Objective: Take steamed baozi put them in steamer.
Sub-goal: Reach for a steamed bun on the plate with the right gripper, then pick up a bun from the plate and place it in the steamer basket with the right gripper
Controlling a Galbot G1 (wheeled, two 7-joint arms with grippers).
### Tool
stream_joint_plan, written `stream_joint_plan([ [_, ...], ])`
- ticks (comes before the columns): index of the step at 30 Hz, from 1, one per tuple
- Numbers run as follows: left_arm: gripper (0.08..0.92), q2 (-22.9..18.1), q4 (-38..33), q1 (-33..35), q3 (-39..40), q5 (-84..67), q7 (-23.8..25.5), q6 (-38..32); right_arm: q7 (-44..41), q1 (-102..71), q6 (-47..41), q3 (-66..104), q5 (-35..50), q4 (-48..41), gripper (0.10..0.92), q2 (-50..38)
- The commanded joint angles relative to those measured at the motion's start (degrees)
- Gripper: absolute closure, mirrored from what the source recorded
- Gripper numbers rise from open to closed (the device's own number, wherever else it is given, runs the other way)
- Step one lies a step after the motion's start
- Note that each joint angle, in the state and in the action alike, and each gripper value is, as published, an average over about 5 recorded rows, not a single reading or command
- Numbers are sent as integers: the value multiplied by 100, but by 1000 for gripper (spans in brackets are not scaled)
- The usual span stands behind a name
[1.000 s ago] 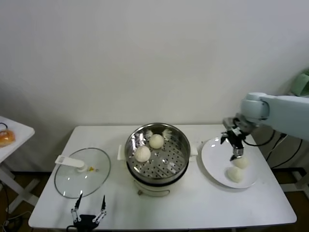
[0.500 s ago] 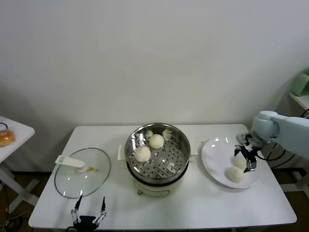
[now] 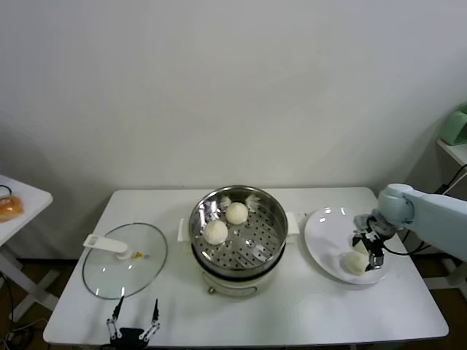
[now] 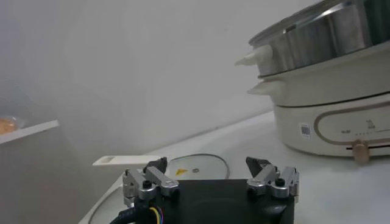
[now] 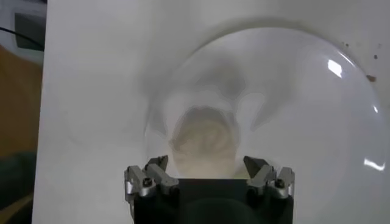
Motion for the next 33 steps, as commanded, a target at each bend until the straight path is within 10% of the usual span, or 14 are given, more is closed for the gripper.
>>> stream_joint_plan([
  [1, 177, -88, 2, -2, -5, 5, -4, 3, 12, -458, 5, 400, -133, -138, 203, 15],
  [33, 177, -86, -71, 25, -38, 5, -19, 5, -369, 2544, 1021, -1117, 306, 1320, 338, -42],
])
